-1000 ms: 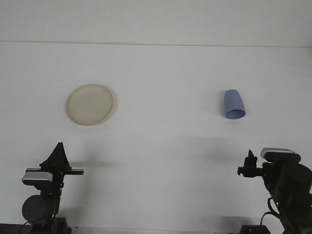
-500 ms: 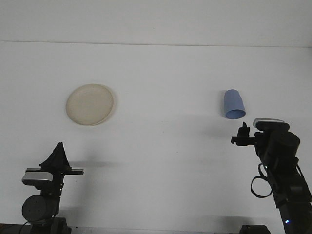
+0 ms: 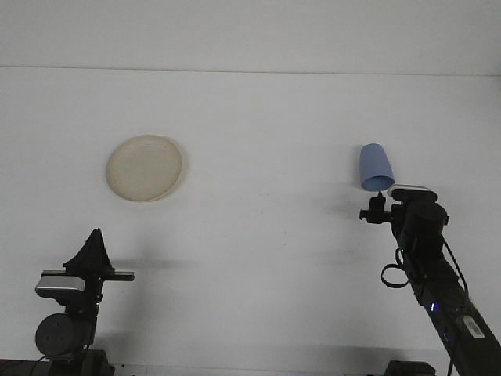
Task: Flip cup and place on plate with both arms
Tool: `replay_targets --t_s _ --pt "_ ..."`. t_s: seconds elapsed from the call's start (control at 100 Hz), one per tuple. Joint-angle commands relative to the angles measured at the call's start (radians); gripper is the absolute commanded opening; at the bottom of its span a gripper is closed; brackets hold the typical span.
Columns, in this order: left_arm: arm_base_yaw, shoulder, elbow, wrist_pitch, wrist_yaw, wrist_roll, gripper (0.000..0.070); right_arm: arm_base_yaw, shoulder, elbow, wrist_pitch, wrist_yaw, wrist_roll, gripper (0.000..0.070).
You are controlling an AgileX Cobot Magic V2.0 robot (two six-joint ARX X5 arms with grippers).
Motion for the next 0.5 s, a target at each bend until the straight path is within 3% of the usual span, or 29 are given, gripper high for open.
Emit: replay_targets --t_s 0.0,0.49 --pt "0.002 -0.002 -0.019 0.016 0.000 -0.002 0.0012 -0.007 0.048 -0.003 0.062 0.003 0.006 0.0464" --pt "0.002 -0.002 -0.019 0.016 0.000 -0.002 0.0012 -0.071 0.321 -0.002 0.328 -0.035 -0.033 0.0464"
